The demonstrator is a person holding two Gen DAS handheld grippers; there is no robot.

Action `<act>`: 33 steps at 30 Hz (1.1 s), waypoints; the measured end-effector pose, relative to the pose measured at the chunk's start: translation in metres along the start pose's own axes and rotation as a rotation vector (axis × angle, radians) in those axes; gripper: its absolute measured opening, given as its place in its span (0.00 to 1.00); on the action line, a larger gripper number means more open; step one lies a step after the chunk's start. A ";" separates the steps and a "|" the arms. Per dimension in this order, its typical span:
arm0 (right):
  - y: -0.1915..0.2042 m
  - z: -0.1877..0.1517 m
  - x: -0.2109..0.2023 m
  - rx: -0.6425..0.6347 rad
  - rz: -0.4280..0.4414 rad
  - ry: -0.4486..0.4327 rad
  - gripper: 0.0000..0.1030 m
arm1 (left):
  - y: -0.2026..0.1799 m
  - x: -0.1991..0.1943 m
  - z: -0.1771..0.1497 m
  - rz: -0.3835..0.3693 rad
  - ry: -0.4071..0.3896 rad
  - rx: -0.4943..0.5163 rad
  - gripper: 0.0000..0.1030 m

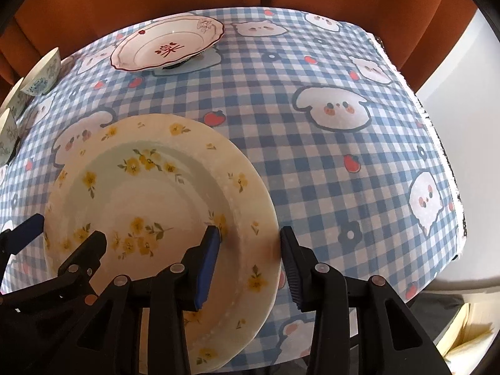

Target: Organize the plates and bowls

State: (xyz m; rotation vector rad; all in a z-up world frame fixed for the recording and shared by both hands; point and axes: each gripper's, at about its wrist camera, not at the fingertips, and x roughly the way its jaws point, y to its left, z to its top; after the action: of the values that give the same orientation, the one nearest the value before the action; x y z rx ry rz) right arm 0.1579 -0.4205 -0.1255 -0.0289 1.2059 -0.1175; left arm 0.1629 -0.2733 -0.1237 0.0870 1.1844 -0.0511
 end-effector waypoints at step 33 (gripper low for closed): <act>0.052 0.065 -0.077 0.057 0.114 -0.167 0.63 | 0.061 -0.054 0.066 -0.108 -0.187 -0.005 0.84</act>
State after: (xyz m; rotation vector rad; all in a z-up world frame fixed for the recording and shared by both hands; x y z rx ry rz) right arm 0.1954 -0.3630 -0.0354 0.0786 1.0345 -0.0488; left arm 0.2085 -0.2193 -0.0469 0.0126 1.0011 -0.1484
